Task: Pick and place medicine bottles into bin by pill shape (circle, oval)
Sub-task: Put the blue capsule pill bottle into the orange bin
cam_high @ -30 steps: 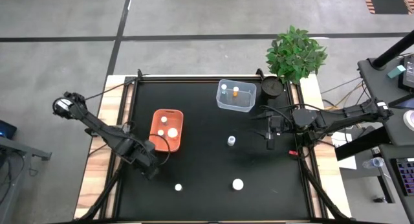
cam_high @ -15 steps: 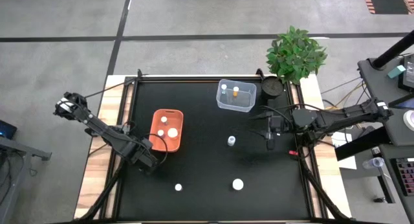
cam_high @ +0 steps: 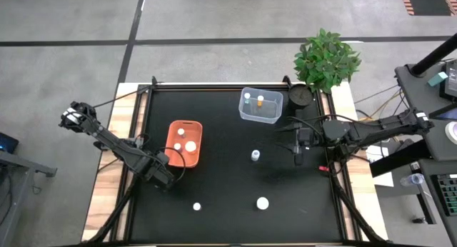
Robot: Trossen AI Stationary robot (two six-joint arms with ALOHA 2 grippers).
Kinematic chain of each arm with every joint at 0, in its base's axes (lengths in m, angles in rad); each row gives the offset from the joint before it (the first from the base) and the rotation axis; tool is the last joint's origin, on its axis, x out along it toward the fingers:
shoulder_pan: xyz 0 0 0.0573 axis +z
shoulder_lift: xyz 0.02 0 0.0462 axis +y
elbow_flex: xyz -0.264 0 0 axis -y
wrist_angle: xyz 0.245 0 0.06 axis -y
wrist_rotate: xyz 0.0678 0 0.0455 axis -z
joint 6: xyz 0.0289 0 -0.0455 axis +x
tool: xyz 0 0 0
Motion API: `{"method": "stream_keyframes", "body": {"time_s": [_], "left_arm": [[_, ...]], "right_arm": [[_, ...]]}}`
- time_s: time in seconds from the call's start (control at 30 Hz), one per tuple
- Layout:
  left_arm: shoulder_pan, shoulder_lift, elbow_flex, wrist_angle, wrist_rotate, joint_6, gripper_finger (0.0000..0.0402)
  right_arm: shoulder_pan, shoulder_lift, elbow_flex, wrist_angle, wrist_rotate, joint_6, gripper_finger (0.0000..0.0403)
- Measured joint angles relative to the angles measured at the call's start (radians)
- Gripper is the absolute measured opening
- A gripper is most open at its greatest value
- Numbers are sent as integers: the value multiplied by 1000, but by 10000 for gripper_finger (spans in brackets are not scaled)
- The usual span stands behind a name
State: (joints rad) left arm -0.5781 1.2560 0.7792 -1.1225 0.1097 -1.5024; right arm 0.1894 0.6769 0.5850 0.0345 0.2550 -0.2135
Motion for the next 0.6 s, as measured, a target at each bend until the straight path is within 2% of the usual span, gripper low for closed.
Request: {"method": "stream_keyframes", "body": {"time_s": [0.4, 0.6], "left_arm": [[0, 0, 0, 0, -3, 0, 269], [0, 0, 0, 0, -3, 0, 228]], "right_arm": [[0, 0, 0, 0, 0, 3, 189], [0, 0, 0, 0, 0, 3, 189]]}}
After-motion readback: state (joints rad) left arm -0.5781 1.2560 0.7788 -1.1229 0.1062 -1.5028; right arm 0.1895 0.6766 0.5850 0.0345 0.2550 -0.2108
